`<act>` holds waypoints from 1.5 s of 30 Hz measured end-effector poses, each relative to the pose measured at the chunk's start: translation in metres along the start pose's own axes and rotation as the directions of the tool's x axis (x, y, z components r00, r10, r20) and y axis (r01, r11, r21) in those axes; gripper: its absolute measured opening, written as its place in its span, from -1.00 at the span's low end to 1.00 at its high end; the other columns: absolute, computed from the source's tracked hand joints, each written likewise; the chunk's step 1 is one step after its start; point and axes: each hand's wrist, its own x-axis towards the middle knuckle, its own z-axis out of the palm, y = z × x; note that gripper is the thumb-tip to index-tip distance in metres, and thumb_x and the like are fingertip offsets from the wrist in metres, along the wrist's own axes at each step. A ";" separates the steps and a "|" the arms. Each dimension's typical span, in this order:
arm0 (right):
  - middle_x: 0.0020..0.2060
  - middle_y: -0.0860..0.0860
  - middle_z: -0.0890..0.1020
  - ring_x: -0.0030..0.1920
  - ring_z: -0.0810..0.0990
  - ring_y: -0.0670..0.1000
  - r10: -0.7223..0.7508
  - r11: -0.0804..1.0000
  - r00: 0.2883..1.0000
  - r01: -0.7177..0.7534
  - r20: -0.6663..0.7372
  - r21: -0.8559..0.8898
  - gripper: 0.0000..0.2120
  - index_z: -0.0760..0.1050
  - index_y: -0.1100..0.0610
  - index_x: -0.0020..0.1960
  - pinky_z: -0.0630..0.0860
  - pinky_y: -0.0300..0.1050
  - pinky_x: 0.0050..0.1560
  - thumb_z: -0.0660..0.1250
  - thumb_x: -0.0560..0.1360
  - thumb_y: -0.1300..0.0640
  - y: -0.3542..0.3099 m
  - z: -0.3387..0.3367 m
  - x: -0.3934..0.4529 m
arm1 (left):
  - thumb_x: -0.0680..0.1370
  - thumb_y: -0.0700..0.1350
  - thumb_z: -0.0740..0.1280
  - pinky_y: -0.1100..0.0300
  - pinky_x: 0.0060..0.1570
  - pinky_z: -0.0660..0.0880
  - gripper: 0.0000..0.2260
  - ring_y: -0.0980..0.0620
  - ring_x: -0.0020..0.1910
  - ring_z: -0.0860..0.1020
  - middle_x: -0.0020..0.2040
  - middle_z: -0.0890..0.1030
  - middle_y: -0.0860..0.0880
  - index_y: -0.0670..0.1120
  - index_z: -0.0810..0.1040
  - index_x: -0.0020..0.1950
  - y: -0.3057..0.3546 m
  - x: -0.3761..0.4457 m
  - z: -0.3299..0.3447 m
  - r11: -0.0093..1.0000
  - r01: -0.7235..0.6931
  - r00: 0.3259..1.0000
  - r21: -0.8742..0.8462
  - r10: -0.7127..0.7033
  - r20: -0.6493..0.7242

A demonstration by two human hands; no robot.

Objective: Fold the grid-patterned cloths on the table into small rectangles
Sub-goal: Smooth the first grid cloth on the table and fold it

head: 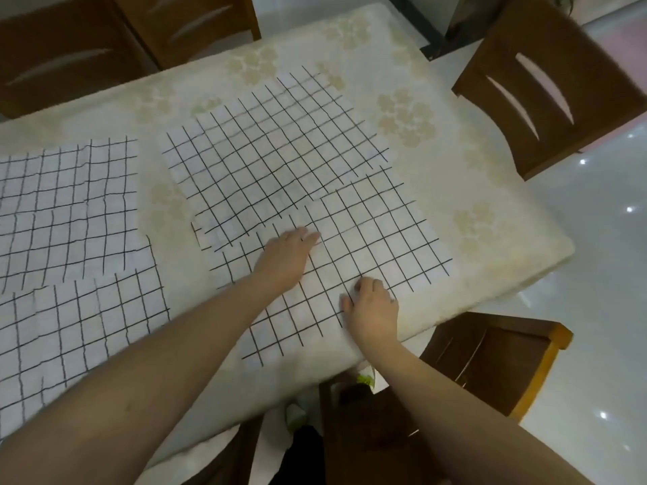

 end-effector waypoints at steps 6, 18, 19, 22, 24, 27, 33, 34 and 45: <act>-0.04 0.00 0.55 -0.03 0.54 0.01 0.027 1.000 0.998 -0.027 -0.052 -0.008 -0.75 0.47 0.09 0.08 0.41 -0.07 -0.03 0.26 0.54 -0.06 -0.001 0.011 0.001 | 0.50 -0.42 0.17 -0.13 0.40 0.23 -0.39 -0.18 0.50 0.19 0.55 0.20 -0.17 -0.06 0.25 0.54 -0.019 0.041 0.003 0.988 -0.129 0.991 0.083 0.133 -0.035; -0.15 0.04 0.60 -0.11 0.57 0.07 0.001 0.992 0.991 -0.018 -0.133 -0.125 -0.85 0.56 0.14 -0.05 0.44 -0.01 -0.08 0.34 0.51 0.05 -0.002 0.020 0.001 | 0.49 -0.39 0.25 -0.01 0.20 0.31 -0.60 -0.13 0.27 0.40 0.29 0.45 -0.11 -0.08 0.50 0.27 -0.030 0.075 -0.011 0.916 -0.315 0.937 0.250 0.342 -0.073; -0.16 0.05 0.60 -0.12 0.58 0.09 -0.004 0.991 0.991 -0.014 -0.133 -0.135 -0.85 0.56 0.15 -0.06 0.45 0.00 -0.09 0.36 0.50 0.06 -0.002 0.020 0.001 | 0.50 -0.38 0.25 -0.02 0.20 0.33 -0.62 -0.13 0.25 0.40 0.28 0.46 -0.12 -0.08 0.51 0.26 -0.030 0.076 -0.012 0.909 -0.321 0.934 0.265 0.350 -0.070; -0.15 0.07 0.60 -0.12 0.58 0.10 -0.014 0.988 0.991 -0.007 -0.134 -0.155 -0.86 0.56 0.17 -0.04 0.47 0.00 -0.11 0.38 0.49 0.09 -0.002 0.019 0.000 | 0.53 -0.35 0.25 -0.01 0.17 0.35 -0.68 -0.12 0.21 0.42 0.25 0.47 -0.12 -0.08 0.52 0.23 -0.031 0.080 -0.012 0.899 -0.338 0.928 0.280 0.368 -0.060; -0.18 0.08 0.60 -0.16 0.58 0.10 -0.044 0.987 0.986 0.018 -0.162 -0.161 -0.86 0.55 0.18 -0.06 0.48 -0.01 -0.16 0.41 0.46 0.12 0.001 0.014 -0.002 | 0.56 -0.31 0.25 -0.01 0.18 0.35 -0.70 -0.12 0.22 0.42 0.27 0.47 -0.11 -0.07 0.51 0.25 -0.032 0.082 -0.011 0.892 -0.356 0.921 0.277 0.386 -0.059; -0.23 0.07 0.57 -0.23 0.56 0.08 -0.101 0.987 0.973 0.071 -0.207 -0.145 -0.86 0.54 0.18 -0.10 0.46 -0.04 -0.24 0.46 0.43 0.15 0.008 0.004 -0.005 | 0.59 -0.25 0.26 -0.06 0.21 0.34 -0.67 -0.16 0.28 0.41 0.36 0.43 -0.14 -0.04 0.49 0.34 -0.032 0.081 -0.009 0.883 -0.402 0.901 0.243 0.429 -0.067; -0.27 0.00 0.58 -0.24 0.54 0.06 -0.135 0.991 0.979 0.133 -0.154 -0.026 -0.95 0.51 0.13 -0.09 0.41 -0.04 -0.16 0.34 0.54 0.16 0.027 -0.021 -0.013 | 0.55 -0.22 0.35 -0.10 0.18 0.42 -0.81 -0.23 0.25 0.44 0.32 0.47 -0.14 -0.01 0.61 0.12 -0.031 0.070 -0.007 0.874 -0.444 0.878 0.197 0.468 -0.096; -0.29 0.00 0.58 -0.26 0.54 0.06 -0.140 0.990 0.978 0.140 -0.152 -0.015 -0.93 0.51 0.13 -0.10 0.41 -0.03 -0.17 0.32 0.55 0.16 0.029 -0.027 -0.014 | 0.53 -0.23 0.37 -0.08 0.15 0.44 -0.83 -0.22 0.21 0.45 0.29 0.49 -0.13 -0.01 0.61 0.07 -0.030 0.067 -0.007 0.875 -0.443 0.877 0.196 0.468 -0.107; -0.16 0.07 0.59 -0.15 0.55 0.14 -0.197 0.976 0.955 0.170 -0.220 -0.136 -0.70 0.57 0.13 0.04 0.42 0.01 -0.14 0.43 0.36 0.37 0.048 -0.067 -0.021 | 0.51 -0.32 0.36 0.04 0.29 0.34 -0.78 -0.03 0.07 0.53 0.07 0.60 0.00 -0.06 0.54 0.08 -0.020 0.041 -0.025 0.877 -0.453 0.851 0.161 0.479 -0.217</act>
